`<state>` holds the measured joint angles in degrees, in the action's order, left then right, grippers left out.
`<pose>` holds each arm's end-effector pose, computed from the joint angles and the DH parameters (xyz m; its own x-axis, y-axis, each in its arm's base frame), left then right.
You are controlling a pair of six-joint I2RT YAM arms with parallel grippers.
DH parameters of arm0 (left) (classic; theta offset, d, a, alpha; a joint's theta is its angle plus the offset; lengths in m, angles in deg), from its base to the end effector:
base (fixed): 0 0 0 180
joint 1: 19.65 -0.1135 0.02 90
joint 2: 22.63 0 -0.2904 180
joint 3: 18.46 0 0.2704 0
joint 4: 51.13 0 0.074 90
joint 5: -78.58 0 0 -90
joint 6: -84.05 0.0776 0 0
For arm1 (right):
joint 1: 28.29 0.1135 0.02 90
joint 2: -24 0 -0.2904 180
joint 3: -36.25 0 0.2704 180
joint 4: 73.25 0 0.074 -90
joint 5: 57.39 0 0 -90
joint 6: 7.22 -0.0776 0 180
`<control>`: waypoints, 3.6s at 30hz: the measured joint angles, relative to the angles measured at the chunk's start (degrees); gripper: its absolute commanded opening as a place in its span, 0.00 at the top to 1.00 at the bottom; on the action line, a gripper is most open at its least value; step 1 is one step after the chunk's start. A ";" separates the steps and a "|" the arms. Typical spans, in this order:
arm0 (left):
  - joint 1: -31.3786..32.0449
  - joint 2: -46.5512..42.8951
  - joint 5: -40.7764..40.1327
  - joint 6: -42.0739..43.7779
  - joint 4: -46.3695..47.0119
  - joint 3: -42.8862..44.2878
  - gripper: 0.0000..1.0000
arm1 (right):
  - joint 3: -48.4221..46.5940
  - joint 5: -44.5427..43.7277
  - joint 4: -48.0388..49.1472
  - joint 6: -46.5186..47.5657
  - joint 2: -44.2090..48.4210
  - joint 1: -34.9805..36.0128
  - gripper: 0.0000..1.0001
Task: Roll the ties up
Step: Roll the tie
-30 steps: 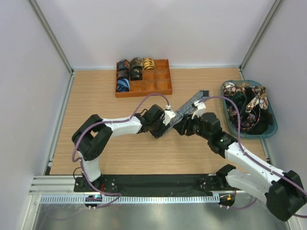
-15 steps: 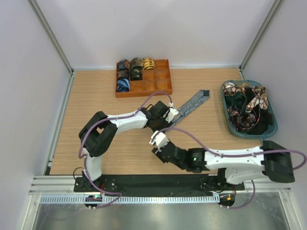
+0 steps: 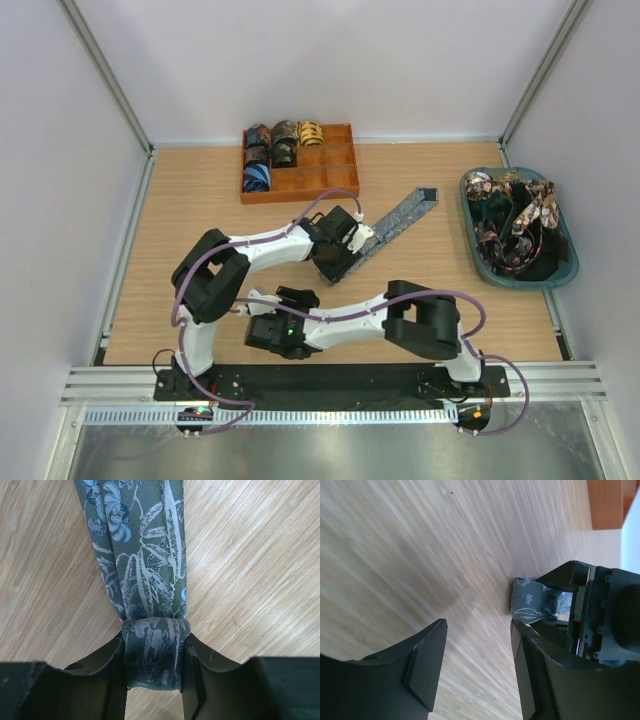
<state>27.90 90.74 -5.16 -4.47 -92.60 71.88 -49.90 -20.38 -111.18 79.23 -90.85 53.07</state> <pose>0.2969 -0.3371 0.1379 -0.5892 0.6822 -0.4329 0.7806 0.6189 -0.0873 0.1254 0.4129 0.1364 -0.1715 -0.8808 -0.4413 -0.5379 0.4590 -0.7071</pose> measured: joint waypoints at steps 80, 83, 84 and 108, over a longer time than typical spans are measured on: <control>-1.70 -12.59 -7.32 -4.35 -8.37 9.53 0.21 | -9.92 1.60 -16.04 -3.23 -8.33 -9.84 0.68; -2.19 -19.52 -11.45 -6.05 -2.62 4.96 0.19 | -6.69 6.93 -12.20 -3.37 -4.07 -10.93 0.67; -2.54 -22.29 -12.90 -6.84 -0.55 2.71 0.18 | -5.68 8.70 -10.93 -3.50 -2.67 -11.39 0.67; -10.19 -61.75 -41.35 -32.72 30.77 -39.52 0.00 | 9.86 63.14 11.30 -4.44 12.33 -32.96 0.70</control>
<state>17.71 28.99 -46.51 -37.19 -61.82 32.36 -40.04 42.77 -99.88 74.79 -78.52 20.11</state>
